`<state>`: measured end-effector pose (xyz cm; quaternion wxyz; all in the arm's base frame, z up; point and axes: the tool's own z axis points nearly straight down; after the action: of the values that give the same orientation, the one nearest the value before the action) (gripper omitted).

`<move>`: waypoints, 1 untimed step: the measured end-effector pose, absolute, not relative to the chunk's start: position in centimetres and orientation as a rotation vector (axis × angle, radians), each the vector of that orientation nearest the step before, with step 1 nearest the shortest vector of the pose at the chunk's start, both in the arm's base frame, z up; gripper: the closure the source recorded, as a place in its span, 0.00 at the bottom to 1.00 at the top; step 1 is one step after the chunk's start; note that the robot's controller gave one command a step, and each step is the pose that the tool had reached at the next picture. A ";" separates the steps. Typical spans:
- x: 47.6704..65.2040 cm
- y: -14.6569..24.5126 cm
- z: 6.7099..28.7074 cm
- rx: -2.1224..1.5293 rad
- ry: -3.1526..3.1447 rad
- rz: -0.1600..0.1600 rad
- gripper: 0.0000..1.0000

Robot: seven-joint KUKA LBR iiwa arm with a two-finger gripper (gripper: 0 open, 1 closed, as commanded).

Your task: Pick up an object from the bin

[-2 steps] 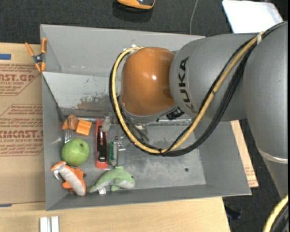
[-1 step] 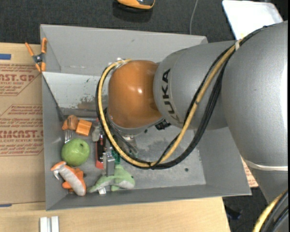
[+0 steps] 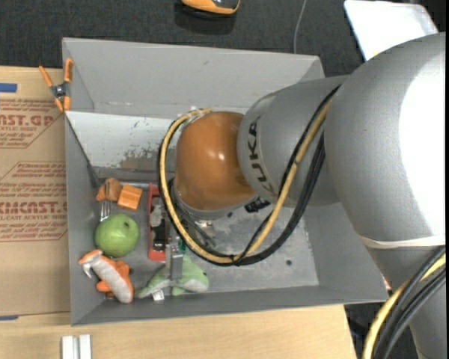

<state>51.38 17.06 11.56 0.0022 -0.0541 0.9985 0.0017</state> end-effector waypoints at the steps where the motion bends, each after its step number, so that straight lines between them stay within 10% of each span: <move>1: 48.2 15.3 10.1 -0.163 3.133 0.011 0.00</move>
Offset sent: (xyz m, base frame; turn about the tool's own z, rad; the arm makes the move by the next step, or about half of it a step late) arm -0.0192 -0.0142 -0.0259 -0.0063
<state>48.21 15.30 10.08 0.0021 -0.0518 0.9986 0.0036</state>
